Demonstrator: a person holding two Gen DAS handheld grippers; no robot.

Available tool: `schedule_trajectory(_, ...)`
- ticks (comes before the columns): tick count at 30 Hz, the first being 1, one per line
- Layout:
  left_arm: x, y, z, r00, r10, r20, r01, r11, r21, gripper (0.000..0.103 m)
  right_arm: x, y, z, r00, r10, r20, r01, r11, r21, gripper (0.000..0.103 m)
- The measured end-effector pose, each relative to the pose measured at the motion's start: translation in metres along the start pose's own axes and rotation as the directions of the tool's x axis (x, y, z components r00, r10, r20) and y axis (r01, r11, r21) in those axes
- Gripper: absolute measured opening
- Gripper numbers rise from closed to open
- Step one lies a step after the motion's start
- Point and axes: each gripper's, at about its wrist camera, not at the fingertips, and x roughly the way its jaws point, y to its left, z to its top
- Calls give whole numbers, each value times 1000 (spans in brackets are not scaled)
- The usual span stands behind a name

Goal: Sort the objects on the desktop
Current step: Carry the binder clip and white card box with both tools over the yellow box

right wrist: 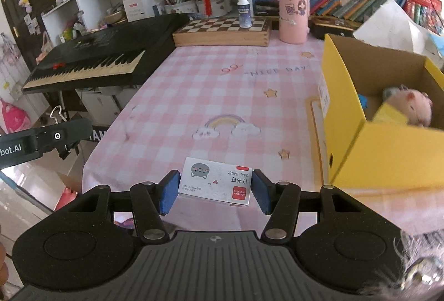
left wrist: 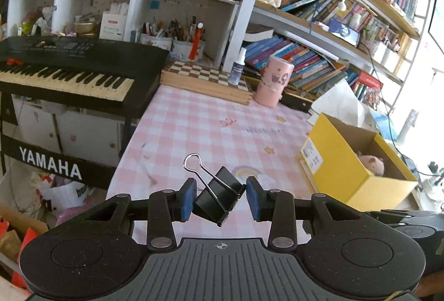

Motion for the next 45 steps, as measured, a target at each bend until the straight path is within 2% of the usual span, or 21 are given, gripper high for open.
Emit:
schedule_trajectory(9, -20, -8, -24, 997, -61, -38, 62, 998, 17, 37, -30, 0, -38, 999, -40, -13, 40, 997, 63, 53)
schedule_trajectory(22, -14, -35, -33, 983, -161, -82, 167, 983, 70, 37, -56, -21, -60, 992, -128, -16, 129, 981, 146, 53)
schedule_trajectory(35, 6, -91, -39, 958, -249, -145, 270, 950, 155, 37, -79, -68, -83, 977, -211, -29, 210, 940, 269, 53)
schedule_trajectory(45, 23, -138, -31, 942, -305, -137, 329, 918, 220, 37, -93, -112, -87, 962, -270, -30, 264, 903, 339, 53)
